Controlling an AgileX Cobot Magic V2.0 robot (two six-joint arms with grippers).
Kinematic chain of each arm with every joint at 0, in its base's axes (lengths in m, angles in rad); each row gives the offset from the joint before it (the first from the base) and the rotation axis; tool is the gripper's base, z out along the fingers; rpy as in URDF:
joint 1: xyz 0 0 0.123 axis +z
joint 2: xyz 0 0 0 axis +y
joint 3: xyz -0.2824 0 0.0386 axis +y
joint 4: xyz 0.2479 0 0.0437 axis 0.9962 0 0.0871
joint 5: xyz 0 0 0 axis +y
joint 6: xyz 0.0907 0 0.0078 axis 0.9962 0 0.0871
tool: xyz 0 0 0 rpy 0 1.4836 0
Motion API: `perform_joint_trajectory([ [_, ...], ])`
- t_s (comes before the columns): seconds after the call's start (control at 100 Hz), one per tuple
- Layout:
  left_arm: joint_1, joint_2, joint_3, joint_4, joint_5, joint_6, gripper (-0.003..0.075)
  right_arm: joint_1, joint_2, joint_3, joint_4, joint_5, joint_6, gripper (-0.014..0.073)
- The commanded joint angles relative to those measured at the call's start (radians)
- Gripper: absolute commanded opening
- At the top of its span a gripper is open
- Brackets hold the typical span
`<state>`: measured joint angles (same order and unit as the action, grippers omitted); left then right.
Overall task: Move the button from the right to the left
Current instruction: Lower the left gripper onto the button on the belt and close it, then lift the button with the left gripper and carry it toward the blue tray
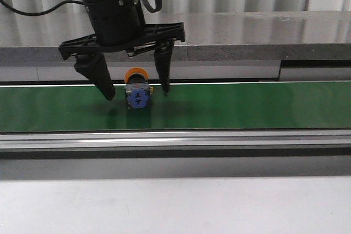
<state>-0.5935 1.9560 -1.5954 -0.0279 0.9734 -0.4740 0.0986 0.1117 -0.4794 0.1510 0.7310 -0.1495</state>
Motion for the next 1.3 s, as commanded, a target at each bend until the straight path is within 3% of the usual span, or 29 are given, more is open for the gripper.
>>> perform_joint_trajectory([
  [0.0, 0.015, -0.05, -0.032, -0.01, -0.036, -0.018, 0.055, -0.001, 0.011, -0.024, 0.008, -0.067, -0.009, -0.0065],
  [0.07, 0.025, -0.05, -0.032, -0.01, -0.034, -0.027, 0.0445, -0.001, 0.011, -0.024, 0.008, -0.067, -0.009, -0.0065],
  [0.22, 0.032, -0.05, -0.032, -0.008, -0.006, -0.027, 0.0104, -0.001, 0.011, -0.024, 0.008, -0.067, -0.009, -0.0065],
  [0.31, 0.033, -0.05, -0.032, -0.004, 0.003, -0.027, -0.0012, -0.001, 0.011, -0.024, 0.008, -0.067, -0.009, -0.0065],
  [0.8, 0.077, -0.151, -0.11, 0.076, 0.122, 0.048, -0.002, -0.001, 0.011, -0.024, 0.008, -0.067, -0.009, -0.0065],
  [1.29, 0.395, -0.211, -0.099, 0.077, 0.277, 0.299, -0.002, -0.001, 0.011, -0.024, 0.008, -0.067, -0.009, -0.0065],
])
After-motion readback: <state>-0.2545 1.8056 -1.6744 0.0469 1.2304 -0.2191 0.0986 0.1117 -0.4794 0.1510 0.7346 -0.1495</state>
